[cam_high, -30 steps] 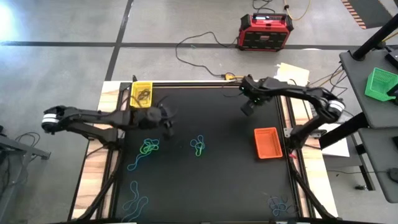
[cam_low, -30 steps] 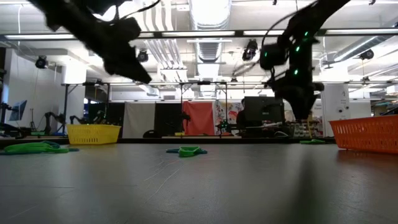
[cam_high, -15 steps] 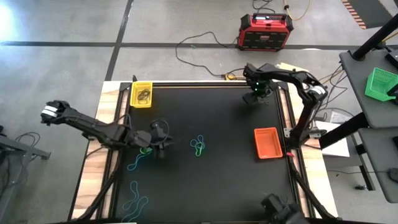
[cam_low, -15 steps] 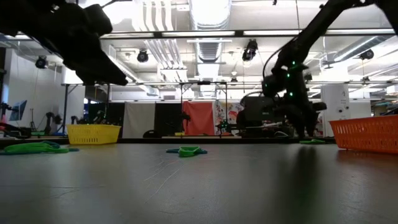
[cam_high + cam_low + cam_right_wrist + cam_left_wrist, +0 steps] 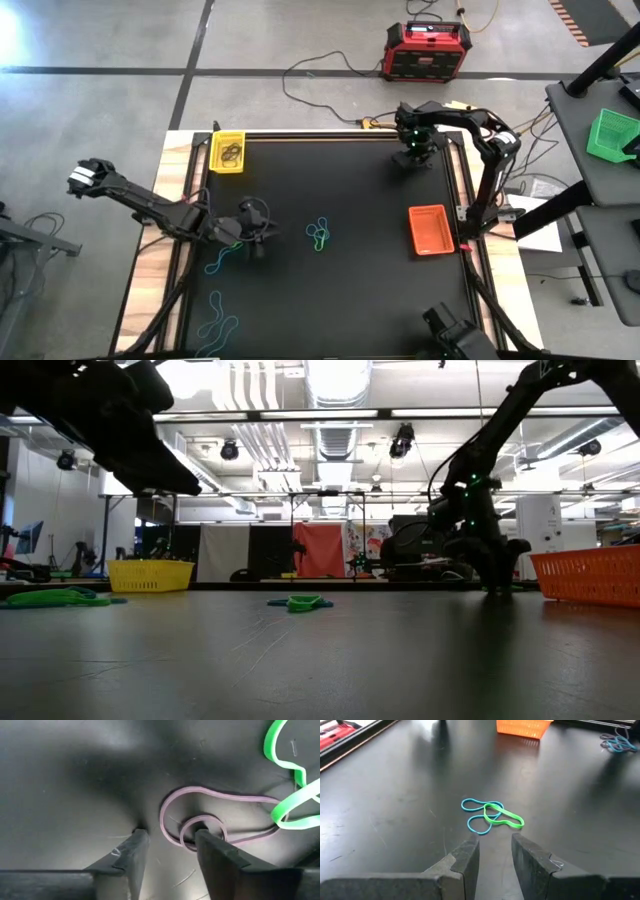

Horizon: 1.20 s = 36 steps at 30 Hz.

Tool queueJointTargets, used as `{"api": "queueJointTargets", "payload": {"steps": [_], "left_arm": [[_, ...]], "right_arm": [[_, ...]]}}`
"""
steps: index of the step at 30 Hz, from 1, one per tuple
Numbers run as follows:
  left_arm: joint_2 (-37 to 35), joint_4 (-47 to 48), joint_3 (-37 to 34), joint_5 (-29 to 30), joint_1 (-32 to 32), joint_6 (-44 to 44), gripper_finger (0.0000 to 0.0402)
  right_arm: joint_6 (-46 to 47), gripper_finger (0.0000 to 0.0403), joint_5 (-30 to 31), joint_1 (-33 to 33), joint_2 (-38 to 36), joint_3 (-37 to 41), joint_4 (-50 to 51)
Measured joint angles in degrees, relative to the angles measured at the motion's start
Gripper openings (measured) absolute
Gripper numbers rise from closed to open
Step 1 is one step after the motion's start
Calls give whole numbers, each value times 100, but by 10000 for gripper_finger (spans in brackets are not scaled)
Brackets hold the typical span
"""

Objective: Sort rubber bands into baskets
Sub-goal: Put the purple rubber band into the yellow bin

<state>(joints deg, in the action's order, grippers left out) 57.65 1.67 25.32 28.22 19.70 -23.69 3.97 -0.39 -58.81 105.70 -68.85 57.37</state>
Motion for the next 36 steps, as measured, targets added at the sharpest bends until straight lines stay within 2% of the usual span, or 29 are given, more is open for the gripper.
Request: {"api": "queueJointTargets", "payload": {"steps": [7,12,18,22,28,36], "left_arm": [[2,0,0,252,0,-1,98],[9,4,0,380,0,-13,98],[7,-553,-159,388,21,-131,98],[7,-846,-355,385,83,-85,98],[4,-1424,-647,385,89,-114,98],[2,-1621,-741,549,88,82,98]], "right_arm": [[59,67,94,-2,23,8,-141],[-330,15,136,-2,23,21,-191],[-401,9,185,148,-160,16,-327],[-327,9,102,471,-469,14,-398],[-143,9,114,1485,-852,-3,-648],[160,9,-371,3022,-844,-465,-1975]]}}
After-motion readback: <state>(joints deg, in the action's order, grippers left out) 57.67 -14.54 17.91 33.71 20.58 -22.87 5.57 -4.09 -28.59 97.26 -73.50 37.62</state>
